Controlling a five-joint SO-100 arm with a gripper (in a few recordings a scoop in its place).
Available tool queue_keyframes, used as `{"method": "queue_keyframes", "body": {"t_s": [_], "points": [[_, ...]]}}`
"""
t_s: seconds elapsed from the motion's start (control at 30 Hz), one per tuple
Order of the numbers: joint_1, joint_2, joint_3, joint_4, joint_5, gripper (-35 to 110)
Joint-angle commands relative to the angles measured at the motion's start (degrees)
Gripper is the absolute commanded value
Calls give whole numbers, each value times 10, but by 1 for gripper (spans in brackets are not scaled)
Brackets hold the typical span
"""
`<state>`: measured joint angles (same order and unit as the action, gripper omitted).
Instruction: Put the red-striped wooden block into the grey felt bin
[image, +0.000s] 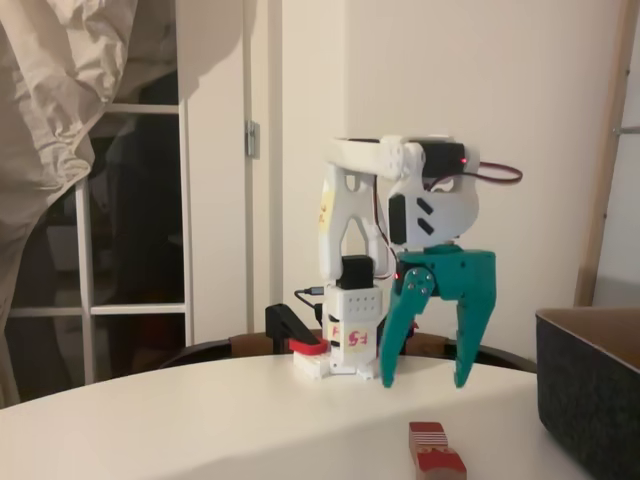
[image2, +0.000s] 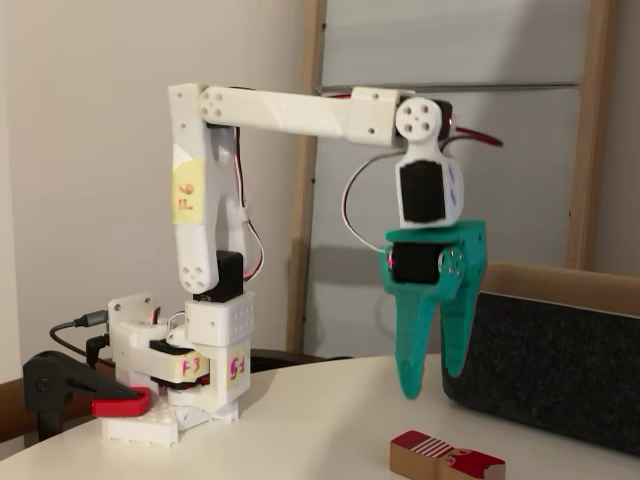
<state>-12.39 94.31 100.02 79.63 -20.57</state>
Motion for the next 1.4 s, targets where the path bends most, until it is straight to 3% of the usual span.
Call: {"method": "queue_keyframes", "body": {"t_s": [0.0, 1.37], "points": [[-7, -11, 5, -16, -9, 26], [18, -178, 5, -197, 18, 26]]}}
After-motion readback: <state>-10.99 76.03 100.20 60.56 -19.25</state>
